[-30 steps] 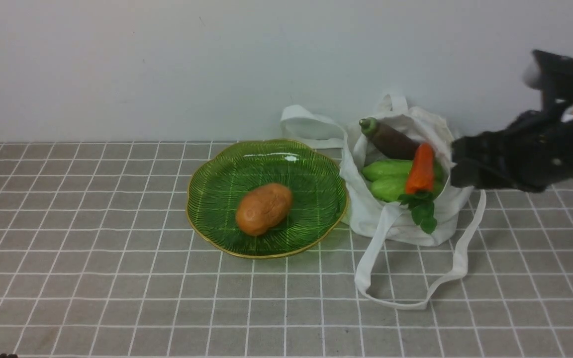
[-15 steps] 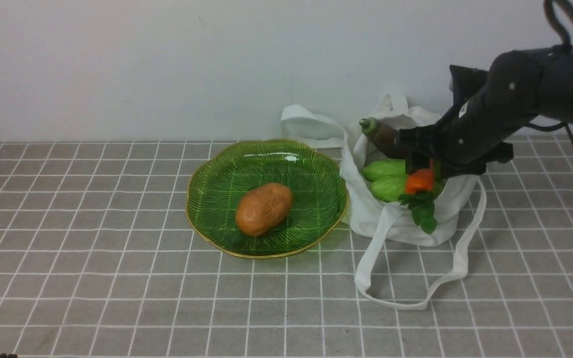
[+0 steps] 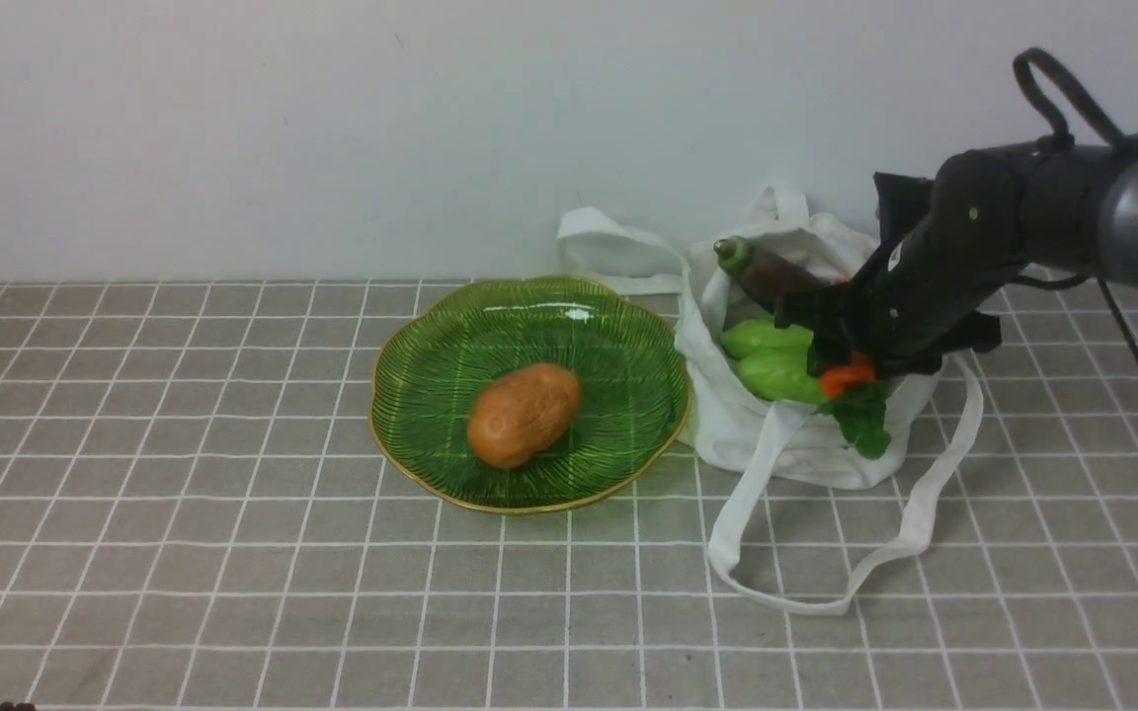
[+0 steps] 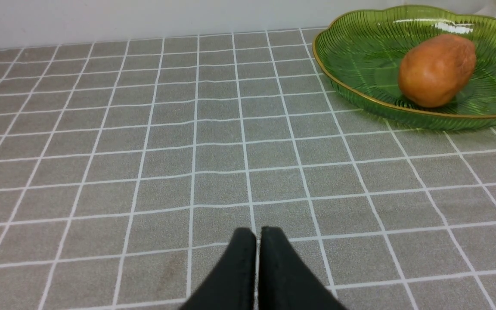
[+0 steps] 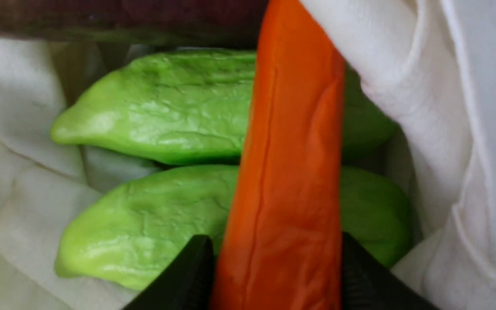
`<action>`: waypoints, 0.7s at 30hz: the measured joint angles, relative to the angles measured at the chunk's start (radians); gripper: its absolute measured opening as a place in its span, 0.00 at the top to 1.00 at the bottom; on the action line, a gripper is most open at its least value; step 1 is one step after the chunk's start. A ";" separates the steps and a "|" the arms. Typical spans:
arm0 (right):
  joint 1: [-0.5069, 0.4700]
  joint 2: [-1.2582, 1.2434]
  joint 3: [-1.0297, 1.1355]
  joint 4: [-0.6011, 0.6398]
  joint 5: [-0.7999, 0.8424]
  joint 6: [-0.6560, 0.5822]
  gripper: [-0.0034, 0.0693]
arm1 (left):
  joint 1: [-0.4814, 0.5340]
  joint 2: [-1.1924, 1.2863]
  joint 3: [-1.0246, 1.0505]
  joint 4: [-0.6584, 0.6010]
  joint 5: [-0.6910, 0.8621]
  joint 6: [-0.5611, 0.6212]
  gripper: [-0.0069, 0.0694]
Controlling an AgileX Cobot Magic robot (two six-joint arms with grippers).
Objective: Take vegetables from bag on grey coffee tablecloth place on plate.
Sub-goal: 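Reach into the cloth bag and grasp a vegetable inside it with the right gripper, then take the carrot out of the cloth bag and place it on the plate with the right gripper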
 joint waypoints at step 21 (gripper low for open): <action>0.193 -0.332 0.000 0.006 0.345 -0.057 0.52 | 0.000 0.000 0.000 0.000 0.000 0.000 0.92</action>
